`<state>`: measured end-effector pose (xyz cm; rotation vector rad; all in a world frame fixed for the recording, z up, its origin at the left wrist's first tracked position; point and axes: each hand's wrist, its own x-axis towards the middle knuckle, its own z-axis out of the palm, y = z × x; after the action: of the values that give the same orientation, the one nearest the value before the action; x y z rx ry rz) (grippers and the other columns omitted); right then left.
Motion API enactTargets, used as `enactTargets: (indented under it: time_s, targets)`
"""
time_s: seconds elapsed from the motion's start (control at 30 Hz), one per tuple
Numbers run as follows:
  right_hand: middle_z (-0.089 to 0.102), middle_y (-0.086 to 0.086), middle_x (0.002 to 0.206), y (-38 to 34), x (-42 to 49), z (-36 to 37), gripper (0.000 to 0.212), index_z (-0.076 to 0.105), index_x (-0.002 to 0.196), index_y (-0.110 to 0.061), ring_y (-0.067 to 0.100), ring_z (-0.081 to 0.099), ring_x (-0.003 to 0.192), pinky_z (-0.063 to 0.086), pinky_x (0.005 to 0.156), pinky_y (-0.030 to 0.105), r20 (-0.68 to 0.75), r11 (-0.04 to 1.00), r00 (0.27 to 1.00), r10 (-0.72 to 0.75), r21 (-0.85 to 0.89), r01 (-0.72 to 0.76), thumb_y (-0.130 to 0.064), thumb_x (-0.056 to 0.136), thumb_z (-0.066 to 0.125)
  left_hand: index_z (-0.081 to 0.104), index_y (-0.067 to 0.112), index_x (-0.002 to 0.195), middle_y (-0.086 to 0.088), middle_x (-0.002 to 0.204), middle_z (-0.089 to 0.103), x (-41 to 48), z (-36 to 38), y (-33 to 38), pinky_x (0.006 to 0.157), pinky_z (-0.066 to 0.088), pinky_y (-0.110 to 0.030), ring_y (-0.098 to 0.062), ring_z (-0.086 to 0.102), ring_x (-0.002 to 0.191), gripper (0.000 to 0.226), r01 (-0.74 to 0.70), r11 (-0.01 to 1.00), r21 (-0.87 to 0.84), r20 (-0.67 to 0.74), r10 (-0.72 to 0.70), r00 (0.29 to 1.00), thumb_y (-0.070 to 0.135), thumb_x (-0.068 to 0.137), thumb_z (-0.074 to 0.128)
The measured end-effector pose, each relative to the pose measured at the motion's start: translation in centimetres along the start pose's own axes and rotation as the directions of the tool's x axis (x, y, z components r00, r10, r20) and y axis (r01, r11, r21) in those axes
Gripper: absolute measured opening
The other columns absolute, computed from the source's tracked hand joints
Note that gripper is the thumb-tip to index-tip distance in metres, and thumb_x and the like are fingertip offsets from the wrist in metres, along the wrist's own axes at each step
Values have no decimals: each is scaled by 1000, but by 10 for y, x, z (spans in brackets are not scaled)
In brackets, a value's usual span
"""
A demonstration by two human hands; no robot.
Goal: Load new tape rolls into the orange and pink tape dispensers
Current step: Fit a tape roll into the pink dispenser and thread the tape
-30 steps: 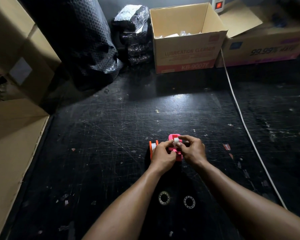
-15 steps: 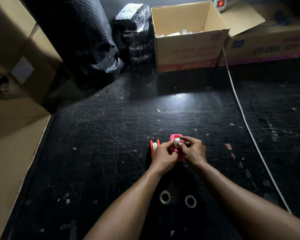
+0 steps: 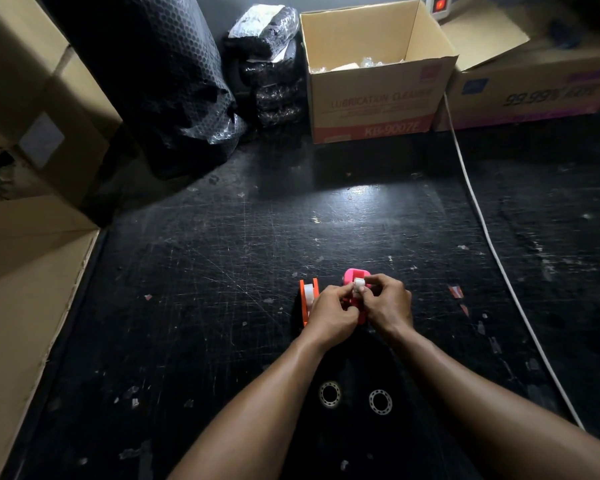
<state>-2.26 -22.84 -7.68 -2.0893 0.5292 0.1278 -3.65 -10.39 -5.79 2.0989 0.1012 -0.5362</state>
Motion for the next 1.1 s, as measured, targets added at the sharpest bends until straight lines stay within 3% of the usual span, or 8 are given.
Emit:
enactTargets:
  time_s: [0.2,0.37,0.57,0.63,0.77,0.83,0.93,1.1]
  targets:
    - [79,7,96,0,1,3,26,75,102,-21,27,72,93,57,83,39,-1,1000,1000,11,-5,-11,-31,80,67,70,26,114,-9,101,70,4,0,0,93,56,-42,-24,69,98,44,7,999,38,28,-9,1000,22,74,53]
    - [79,3,95,0,1,2,23,73,102,-23,24,72,90,58,83,40,-13,1000,1000,-8,-5,8,-28,80,69,60,35,126,1,109,73,31,18,-42,95,57,-42,-16,70,103,62,79,996,-41,-34,-80,996,41,65,49]
    - [80,7,93,1,9,-3,23,77,101,-23,24,74,90,58,84,38,42,998,998,-44,-32,45,-25,79,71,75,39,96,0,99,80,13,4,-13,92,59,-49,-22,74,99,41,102,961,-258,11,-103,995,13,73,53]
    - [79,8,95,0,9,-7,23,77,102,-23,23,74,91,57,84,32,47,997,997,-62,-47,64,-24,80,71,76,30,99,-4,104,79,9,3,-6,96,57,-44,-21,73,101,43,104,943,-315,-28,-119,992,6,74,49]
    - [78,7,97,5,7,-14,30,73,112,-23,22,72,90,56,83,34,112,975,977,-184,-108,196,-22,82,69,66,13,126,-8,119,68,6,-5,0,100,46,-21,-17,64,110,50,3,1000,-9,-197,-5,980,1,80,51]
    - [74,5,95,9,4,-17,32,71,112,-23,24,70,86,57,79,40,146,938,951,-274,-179,297,-22,79,72,60,15,135,-7,131,57,10,-6,-1,109,44,-28,-21,60,117,57,-35,997,69,-153,45,987,4,80,51]
    - [68,3,97,13,-1,-18,32,72,108,-26,26,69,82,57,71,43,191,880,919,-344,-275,386,-27,76,75,59,20,135,-6,140,53,18,-5,-1,110,46,-38,-24,58,124,59,-56,989,135,-78,67,995,5,78,55]
    - [67,2,91,10,5,-19,15,72,94,-26,30,68,74,54,61,40,209,778,875,-437,-401,484,-35,82,69,63,26,129,-1,119,57,26,-9,-1,97,55,-41,-26,68,101,58,-47,991,125,-82,58,995,3,76,65]
